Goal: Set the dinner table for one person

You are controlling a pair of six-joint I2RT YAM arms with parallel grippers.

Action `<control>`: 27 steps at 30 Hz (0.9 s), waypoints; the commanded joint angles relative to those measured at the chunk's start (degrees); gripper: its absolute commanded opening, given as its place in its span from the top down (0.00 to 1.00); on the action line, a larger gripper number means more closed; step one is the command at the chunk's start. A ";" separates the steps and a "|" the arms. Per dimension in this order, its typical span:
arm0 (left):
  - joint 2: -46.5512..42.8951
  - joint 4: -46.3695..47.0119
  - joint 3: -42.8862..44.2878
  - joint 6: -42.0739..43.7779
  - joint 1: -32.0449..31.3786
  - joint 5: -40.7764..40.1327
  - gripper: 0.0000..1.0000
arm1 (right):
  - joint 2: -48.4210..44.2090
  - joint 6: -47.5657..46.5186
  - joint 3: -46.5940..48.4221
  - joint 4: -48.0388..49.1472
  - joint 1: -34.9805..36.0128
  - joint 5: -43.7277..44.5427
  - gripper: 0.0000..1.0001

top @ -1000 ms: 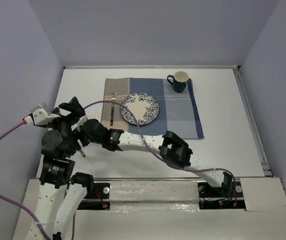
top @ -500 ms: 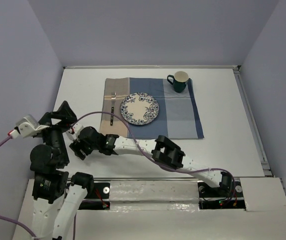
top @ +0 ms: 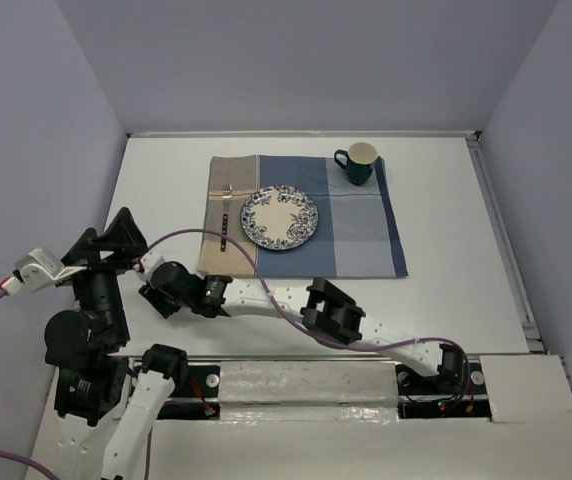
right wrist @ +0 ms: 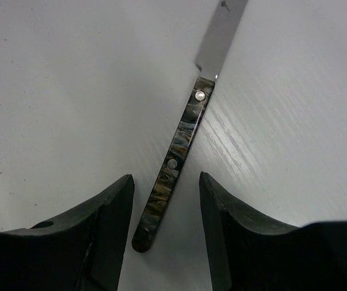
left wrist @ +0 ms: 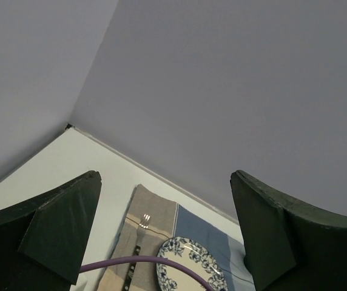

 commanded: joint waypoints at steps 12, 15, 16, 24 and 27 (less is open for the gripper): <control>-5.18 2.85 1.33 2.43 -4.00 -1.91 0.01 | -4.43 3.24 -3.67 -10.22 1.68 14.65 0.71; -5.71 3.20 0.28 3.31 -4.96 -2.71 0.01 | -5.22 2.88 -7.02 -7.41 1.68 14.57 0.77; -5.79 3.20 0.18 3.57 -5.23 -3.06 0.01 | -5.31 2.36 -7.64 -6.96 1.68 14.92 0.81; -5.53 3.82 -1.57 5.50 -7.51 -5.25 0.01 | -14.53 -2.21 -24.32 7.17 1.68 16.33 0.98; -5.53 3.82 -2.01 5.59 -7.95 -5.52 0.01 | -19.19 -3.62 -31.88 12.18 1.68 14.75 1.00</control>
